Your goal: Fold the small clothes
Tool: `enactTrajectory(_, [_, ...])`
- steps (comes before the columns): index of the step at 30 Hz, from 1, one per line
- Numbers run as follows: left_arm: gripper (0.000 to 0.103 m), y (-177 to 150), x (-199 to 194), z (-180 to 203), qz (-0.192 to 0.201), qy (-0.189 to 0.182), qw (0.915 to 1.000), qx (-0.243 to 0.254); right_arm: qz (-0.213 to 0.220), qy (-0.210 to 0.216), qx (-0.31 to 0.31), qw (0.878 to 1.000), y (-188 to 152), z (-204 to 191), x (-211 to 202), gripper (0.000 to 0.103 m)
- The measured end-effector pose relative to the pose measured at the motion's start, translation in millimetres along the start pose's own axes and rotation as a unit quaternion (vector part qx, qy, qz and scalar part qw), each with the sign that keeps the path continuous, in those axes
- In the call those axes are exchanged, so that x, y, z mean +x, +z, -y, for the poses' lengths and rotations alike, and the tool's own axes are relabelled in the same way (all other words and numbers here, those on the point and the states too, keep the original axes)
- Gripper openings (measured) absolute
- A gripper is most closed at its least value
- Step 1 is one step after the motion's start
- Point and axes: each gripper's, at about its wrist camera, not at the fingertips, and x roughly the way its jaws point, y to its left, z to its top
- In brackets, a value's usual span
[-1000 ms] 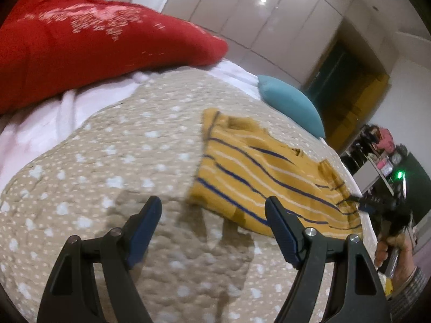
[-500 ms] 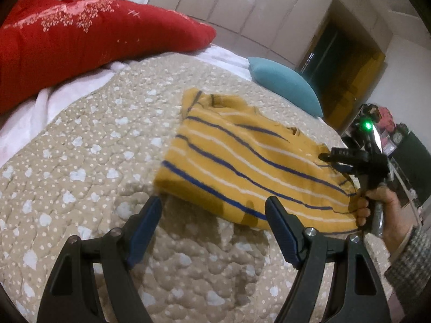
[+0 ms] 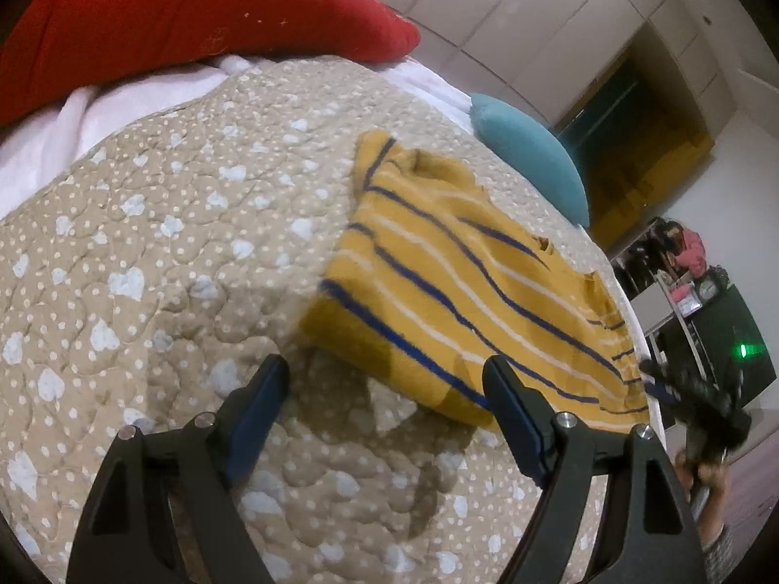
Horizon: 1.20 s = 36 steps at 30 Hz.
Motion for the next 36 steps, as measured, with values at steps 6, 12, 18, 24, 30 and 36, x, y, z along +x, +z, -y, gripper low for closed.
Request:
enactTrajectory(6, [0.093, -6, 7, 7, 0.004, 0.003, 0.9995, 0.030, 0.015, 0.006, 0.042, 0.999, -47, 45, -23, 0.080])
enactTrajectory(12, [0.094, 9, 12, -2, -0.018, -0.010, 0.9995, -0.024, 0.037, 0.049, 0.080, 0.995, -79, 79, -19, 0.081])
enactTrajectory(18, [0.094, 40, 36, 5, -0.031, 0.020, 0.9991, -0.021, 0.051, 0.075, 0.068, 0.994, -82, 79, -15, 0.091])
enactTrajectory(24, [0.043, 58, 54, 8, -0.045, 0.024, 0.9978, -0.043, 0.062, 0.112, 0.085, 0.988, -83, 87, -15, 0.094])
enactTrajectory(30, [0.008, 75, 44, 51, -0.062, 0.050, 0.9968, 0.002, 0.069, 0.114, 0.092, 0.987, -85, 88, -22, 0.090])
enactTrajectory(36, [0.008, 85, 38, 176, -0.053, -0.004, 0.9943, 0.093, 0.087, 0.162, 0.170, 0.968, -88, 125, -38, 0.082])
